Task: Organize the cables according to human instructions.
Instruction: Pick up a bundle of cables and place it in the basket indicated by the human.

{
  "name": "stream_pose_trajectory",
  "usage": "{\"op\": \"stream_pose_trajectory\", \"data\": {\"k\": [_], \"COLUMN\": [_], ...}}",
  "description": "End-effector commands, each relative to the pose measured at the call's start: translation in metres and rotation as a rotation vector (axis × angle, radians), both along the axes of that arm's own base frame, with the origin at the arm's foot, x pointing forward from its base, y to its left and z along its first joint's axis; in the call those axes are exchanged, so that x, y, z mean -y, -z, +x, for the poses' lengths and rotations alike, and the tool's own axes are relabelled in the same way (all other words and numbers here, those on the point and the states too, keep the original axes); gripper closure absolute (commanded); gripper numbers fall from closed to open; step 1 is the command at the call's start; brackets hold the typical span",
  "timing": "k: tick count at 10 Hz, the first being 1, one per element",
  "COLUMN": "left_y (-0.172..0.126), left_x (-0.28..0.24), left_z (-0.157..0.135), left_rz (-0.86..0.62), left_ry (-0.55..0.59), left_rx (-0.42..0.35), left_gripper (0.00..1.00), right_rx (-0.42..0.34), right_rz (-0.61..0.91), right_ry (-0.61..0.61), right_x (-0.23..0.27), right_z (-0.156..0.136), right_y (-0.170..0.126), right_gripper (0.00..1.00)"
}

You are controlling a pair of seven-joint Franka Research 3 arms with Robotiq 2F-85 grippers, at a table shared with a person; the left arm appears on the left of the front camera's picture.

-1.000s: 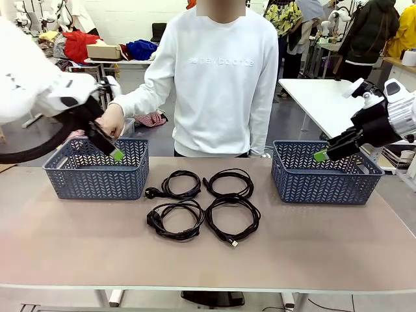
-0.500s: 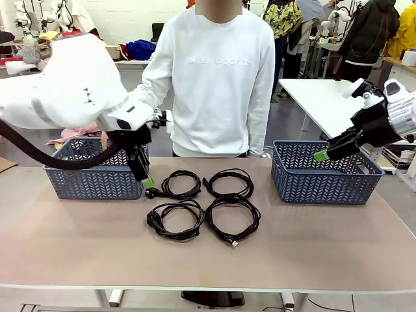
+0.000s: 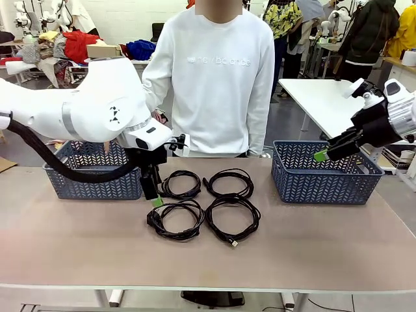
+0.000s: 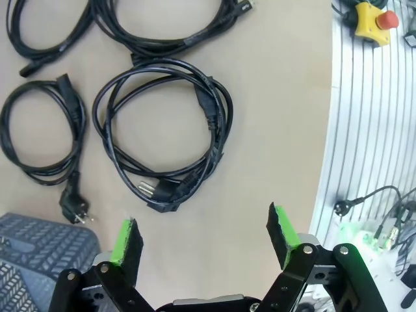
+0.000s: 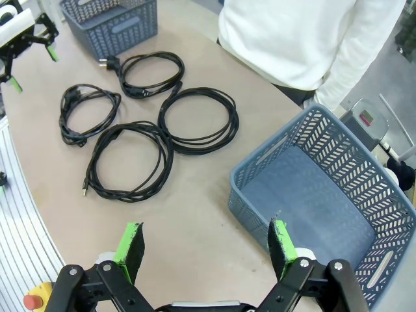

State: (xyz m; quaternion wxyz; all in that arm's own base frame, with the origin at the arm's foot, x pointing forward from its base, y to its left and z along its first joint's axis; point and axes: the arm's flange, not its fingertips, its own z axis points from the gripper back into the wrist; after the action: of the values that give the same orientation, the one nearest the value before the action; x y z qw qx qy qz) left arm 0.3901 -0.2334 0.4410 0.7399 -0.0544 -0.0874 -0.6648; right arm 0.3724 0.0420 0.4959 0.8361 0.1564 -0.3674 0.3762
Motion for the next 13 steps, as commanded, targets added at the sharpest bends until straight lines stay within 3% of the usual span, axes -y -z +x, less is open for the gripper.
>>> {"op": "stream_pose_trajectory", "data": {"k": [1,7,13], "left_y": [-0.006,0.001,0.048], "left_x": [-0.013,0.0,0.027], "left_z": [-0.004,0.0,-0.006], "left_rz": [-0.008,0.008,0.132], "left_ry": [0.028,0.006,0.226], "left_rx": [-0.001,-0.002,-0.069], "left_gripper": [0.0,0.0,0.0], "right_rx": [0.002,0.002,0.002], "right_rz": [0.009,0.009,0.009], "right_ry": [-0.006,-0.006,-0.006], "right_x": [0.001,0.001,0.001], "right_z": [0.0,0.0,0.0], "right_y": [0.0,0.0,0.0], "right_gripper": [0.0,0.0,0.0]}}
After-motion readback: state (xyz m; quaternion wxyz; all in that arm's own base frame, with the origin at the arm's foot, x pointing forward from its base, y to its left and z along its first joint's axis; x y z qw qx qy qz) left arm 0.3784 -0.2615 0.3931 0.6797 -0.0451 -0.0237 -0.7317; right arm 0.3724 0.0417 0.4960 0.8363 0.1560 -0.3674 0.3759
